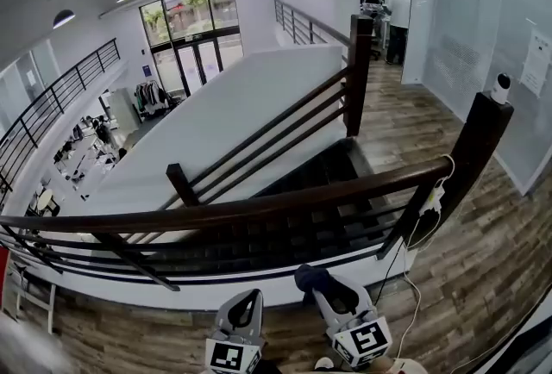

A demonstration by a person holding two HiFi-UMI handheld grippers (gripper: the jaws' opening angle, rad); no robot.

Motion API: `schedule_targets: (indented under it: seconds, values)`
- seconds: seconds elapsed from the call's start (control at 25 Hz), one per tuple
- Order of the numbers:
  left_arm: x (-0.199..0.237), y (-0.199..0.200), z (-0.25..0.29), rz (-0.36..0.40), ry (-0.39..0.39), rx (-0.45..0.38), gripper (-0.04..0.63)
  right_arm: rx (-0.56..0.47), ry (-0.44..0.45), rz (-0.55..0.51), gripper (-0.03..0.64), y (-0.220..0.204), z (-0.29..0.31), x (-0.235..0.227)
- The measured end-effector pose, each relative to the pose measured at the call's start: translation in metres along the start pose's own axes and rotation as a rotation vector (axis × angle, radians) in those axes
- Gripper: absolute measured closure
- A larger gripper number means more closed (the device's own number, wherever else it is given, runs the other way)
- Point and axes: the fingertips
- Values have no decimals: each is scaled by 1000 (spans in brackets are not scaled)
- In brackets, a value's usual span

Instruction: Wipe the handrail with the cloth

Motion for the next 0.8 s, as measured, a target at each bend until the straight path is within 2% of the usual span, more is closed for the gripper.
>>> schedule_targets:
  seconds: [0.12, 0.28, 0.8]
  values:
    - [-29, 8, 9, 5, 0, 0, 595, -15, 8, -2, 502, 9, -18, -19]
    - [-43, 14, 16, 13, 5, -13, 597, -27, -5, -5, 503, 13, -32, -34]
    - [5, 9, 9, 20, -2, -21, 597, -30, -21, -25, 502, 15, 1, 3]
Point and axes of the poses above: the fingertips, and each gripper's own axes: z forward along the fingers, x to its left, y out of its top, and after that the axes turned 3 degrees about z, right-handed
